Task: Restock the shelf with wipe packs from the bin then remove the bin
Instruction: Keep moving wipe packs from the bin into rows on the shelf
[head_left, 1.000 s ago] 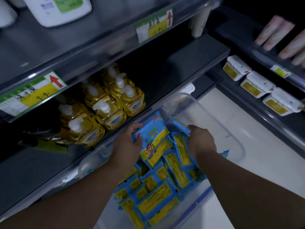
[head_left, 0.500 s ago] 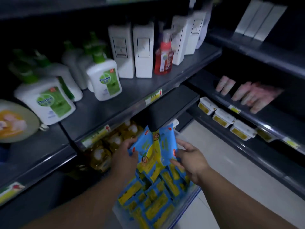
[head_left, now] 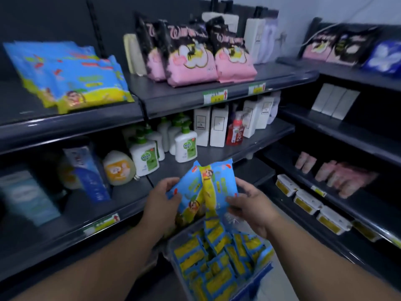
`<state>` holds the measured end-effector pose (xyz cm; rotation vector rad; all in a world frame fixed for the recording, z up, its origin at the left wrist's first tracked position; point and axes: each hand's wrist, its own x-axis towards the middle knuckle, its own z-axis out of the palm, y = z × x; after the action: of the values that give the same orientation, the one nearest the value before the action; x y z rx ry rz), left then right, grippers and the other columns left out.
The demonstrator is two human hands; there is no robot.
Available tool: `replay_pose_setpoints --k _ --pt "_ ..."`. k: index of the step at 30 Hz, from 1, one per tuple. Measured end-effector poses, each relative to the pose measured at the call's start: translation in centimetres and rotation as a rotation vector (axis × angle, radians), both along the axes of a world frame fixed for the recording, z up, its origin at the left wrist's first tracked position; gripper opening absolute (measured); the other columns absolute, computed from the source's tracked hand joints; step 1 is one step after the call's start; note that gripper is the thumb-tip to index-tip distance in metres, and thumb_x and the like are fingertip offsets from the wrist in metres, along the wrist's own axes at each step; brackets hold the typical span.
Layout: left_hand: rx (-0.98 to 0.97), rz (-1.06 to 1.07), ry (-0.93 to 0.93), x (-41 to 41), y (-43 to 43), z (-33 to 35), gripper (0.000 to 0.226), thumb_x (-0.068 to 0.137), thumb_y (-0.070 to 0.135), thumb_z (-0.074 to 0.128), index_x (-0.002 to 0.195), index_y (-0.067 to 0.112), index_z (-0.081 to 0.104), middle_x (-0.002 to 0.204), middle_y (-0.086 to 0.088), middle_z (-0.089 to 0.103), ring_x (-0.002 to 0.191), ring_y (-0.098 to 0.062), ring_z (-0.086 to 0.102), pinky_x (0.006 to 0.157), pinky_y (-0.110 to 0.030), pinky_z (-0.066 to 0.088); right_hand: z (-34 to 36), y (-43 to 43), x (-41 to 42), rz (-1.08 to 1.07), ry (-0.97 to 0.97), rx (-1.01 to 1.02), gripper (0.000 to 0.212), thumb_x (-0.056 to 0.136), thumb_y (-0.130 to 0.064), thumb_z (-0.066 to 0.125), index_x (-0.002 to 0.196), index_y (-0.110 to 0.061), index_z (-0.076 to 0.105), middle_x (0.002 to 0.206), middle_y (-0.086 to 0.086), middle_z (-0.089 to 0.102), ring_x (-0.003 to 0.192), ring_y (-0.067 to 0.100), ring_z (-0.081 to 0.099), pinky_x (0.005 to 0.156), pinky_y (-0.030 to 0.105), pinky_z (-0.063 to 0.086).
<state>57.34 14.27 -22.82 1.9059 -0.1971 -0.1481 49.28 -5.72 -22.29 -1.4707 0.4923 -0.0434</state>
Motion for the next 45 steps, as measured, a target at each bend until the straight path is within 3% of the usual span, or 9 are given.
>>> replay_pose_setpoints --k 7,12,17,20,26,32,36,41,45 --pt "-0.024 0.172 -0.18 -4.7 8.2 8.0 0.023 0.085 0.007 0.067 0.1 0.024 0.06 0.095 0.008 0.064 0.078 -0.004 0.061 0.06 -0.01 0.043 7.9 4.8 -3.3 0.24 -0.115 -0.098 0.045 0.09 0.002 0.058 0.114 -0.035 0.06 0.095 -0.001 0.074 0.078 0.01 0.067 0.06 0.022 0.051" --pt "-0.001 0.234 -0.282 -6.9 14.2 13.7 0.026 0.085 0.007 0.068 0.095 0.03 0.06 0.095 0.005 0.065 0.084 -0.02 0.064 0.07 -0.03 0.05 12.8 9.2 -3.9 0.345 -0.191 -0.178 0.051 0.089 -0.001 0.061 0.13 -0.031 0.056 0.112 0.001 0.072 0.089 0.014 0.069 0.069 0.026 0.051" --pt "0.023 0.255 -0.406 -7.8 21.0 18.4 0.023 0.089 0.01 0.064 0.106 0.026 0.06 0.099 0.018 0.059 0.079 -0.001 0.056 0.061 -0.005 0.041 17.9 14.7 -3.2 0.468 -0.293 -0.254 0.05 0.091 0.003 0.057 0.126 -0.032 0.059 0.099 -0.006 0.073 0.077 0.008 0.066 0.065 0.024 0.051" --pt "0.01 0.272 -0.431 -7.5 25.6 20.5 0.023 0.09 0.009 0.063 0.106 0.025 0.059 0.105 0.013 0.06 0.091 -0.006 0.058 0.075 -0.013 0.044 20.3 18.7 -1.9 0.498 -0.345 -0.325 0.049 0.091 0.002 0.058 0.126 -0.032 0.06 0.097 -0.009 0.072 0.073 0.005 0.063 0.063 0.023 0.049" --pt "0.056 0.347 -0.496 -6.2 35.9 23.0 0.025 0.088 0.004 0.064 0.102 0.026 0.062 0.107 0.011 0.061 0.095 -0.004 0.055 0.072 0.0 0.037 23.4 28.9 2.1 0.546 -0.426 -0.35 0.047 0.091 0.005 0.056 0.124 -0.028 0.059 0.1 -0.011 0.07 0.07 -0.001 0.064 0.057 0.016 0.05" --pt "0.082 0.454 -0.511 -3.7 47.6 24.7 0.025 0.089 0.006 0.063 0.106 0.025 0.065 0.113 0.01 0.062 0.102 -0.029 0.057 0.071 -0.012 0.04 25.1 39.8 6.2 0.609 -0.52 -0.395 0.048 0.09 0.003 0.059 0.114 -0.037 0.065 0.097 -0.014 0.074 0.082 0.006 0.068 0.071 0.028 0.056" --pt "0.076 0.522 -0.494 -1.7 54.0 24.5 0.026 0.09 0.008 0.062 0.1 0.033 0.063 0.111 0.006 0.063 0.075 -0.01 0.056 0.057 -0.015 0.039 25.3 45.5 8.5 0.602 -0.556 -0.442 0.048 0.09 -0.003 0.062 0.127 -0.034 0.06 0.11 -0.007 0.071 0.073 0.003 0.065 0.06 0.023 0.051" --pt "0.083 0.537 -0.406 0.8 59.1 23.7 0.028 0.09 0.008 0.062 0.103 0.033 0.063 0.112 0.01 0.063 0.094 -0.011 0.064 0.068 -0.025 0.053 26.0 50.4 11.1 0.57 -0.569 -0.457 0.047 0.09 0.001 0.061 0.112 -0.041 0.06 0.093 -0.023 0.06 0.07 -0.009 0.063 0.068 0.026 0.059" --pt "0.135 0.568 -0.368 3.2 61.6 23.3 0.026 0.091 0.007 0.06 0.105 0.029 0.062 0.108 0.009 0.064 0.091 -0.01 0.064 0.066 -0.022 0.05 27.2 53.1 14.2 0.612 -0.554 -0.496 0.045 0.091 -0.002 0.06 0.125 -0.032 0.062 0.1 -0.005 0.069 0.065 0.004 0.065 0.066 0.028 0.058"
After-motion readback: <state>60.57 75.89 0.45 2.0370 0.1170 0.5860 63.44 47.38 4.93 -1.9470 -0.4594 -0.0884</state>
